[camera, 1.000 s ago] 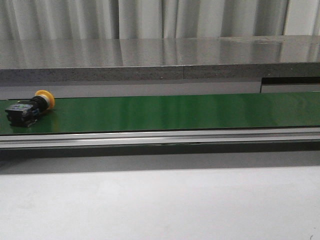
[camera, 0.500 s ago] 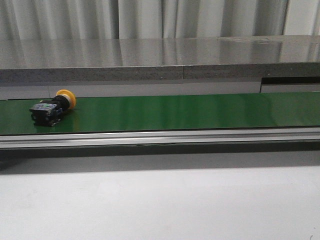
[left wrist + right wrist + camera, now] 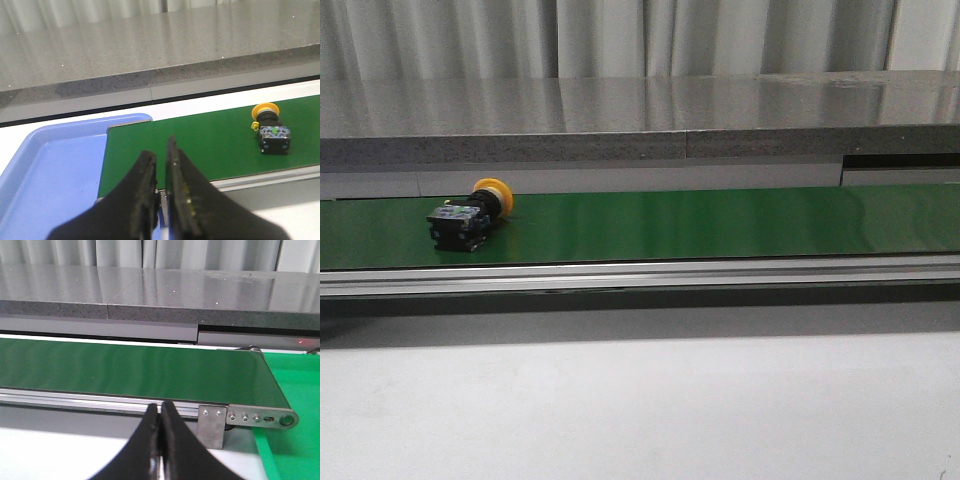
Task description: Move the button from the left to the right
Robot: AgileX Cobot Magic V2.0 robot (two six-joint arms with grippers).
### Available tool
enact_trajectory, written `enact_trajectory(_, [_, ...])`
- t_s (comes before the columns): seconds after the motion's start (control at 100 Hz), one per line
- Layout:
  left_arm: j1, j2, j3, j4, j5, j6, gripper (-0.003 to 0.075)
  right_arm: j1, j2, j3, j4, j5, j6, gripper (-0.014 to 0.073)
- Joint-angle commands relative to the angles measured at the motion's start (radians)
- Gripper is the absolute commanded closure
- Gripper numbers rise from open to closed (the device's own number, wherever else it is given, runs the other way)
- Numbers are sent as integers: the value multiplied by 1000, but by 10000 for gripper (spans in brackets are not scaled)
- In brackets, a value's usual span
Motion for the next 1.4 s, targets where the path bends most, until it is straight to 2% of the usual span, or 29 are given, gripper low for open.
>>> enact_trajectory(0.0, [-6,7,-29,-3,-78,-2,739,3,-15,-19,-7,-99,0,662])
enact_trajectory(0.32, [-6,7,-29,-3,-78,-2,739,3,-15,-32,-1,-141,0,662])
enact_trajectory(0.53, [-6,7,-29,-3,-78,-2,739,3,32,-158,64,-12,0,662])
enact_trajectory(0.74, [-6,7,-29,-3,-78,-2,739,3,231,-385,65,153,0,662])
enact_trajectory(0.98, [-6,7,-29,-3,-78,-2,739,3,546,-680,65,380,0,662])
enact_trajectory(1.14, [-6,7,-29,-3,-78,-2,739,3,729,-785,65,412,0,662])
enact_trajectory(1.33, [-6,7,-29,-3,-78,-2,739,3,875,-806,64,398,0,654])
enact_trajectory(1.39, [-6,7,-29,-3,-78,-2,739,3,901,-806,65,403,0,624])
